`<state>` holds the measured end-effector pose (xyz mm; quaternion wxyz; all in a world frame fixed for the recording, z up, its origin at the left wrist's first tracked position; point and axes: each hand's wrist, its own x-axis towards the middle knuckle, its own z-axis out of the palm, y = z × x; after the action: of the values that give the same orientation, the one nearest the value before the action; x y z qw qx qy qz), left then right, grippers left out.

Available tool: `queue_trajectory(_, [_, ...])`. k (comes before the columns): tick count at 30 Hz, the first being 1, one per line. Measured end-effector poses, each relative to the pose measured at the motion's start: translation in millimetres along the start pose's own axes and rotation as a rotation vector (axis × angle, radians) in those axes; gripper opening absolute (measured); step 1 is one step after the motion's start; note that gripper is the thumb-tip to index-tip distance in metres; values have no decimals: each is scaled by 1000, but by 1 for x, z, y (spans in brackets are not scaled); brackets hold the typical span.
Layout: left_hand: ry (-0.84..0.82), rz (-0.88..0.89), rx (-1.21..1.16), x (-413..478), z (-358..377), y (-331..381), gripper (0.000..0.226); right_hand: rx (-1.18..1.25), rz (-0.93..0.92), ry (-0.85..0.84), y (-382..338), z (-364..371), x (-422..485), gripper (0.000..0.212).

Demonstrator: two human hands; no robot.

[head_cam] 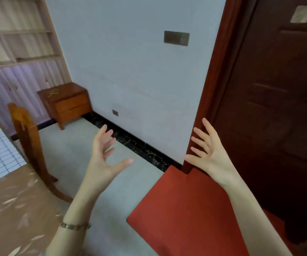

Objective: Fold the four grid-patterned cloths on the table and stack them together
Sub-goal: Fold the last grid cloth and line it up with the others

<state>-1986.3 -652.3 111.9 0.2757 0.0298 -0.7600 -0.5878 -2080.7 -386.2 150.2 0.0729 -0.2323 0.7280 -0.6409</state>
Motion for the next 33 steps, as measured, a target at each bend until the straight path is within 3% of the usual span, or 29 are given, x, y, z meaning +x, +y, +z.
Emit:
queue_trajectory(17, [511,-341,225,165,-27,-148,101,31,131,-596,129,103,354,100])
queue_trajectory(24, [712,-428,294,203,-78,-194,97,46,144,-815,154,201,449,98])
queue_trajectory(33, [831,-502,303,291,-203,-266,95,27,131,-938,171,373,577,100])
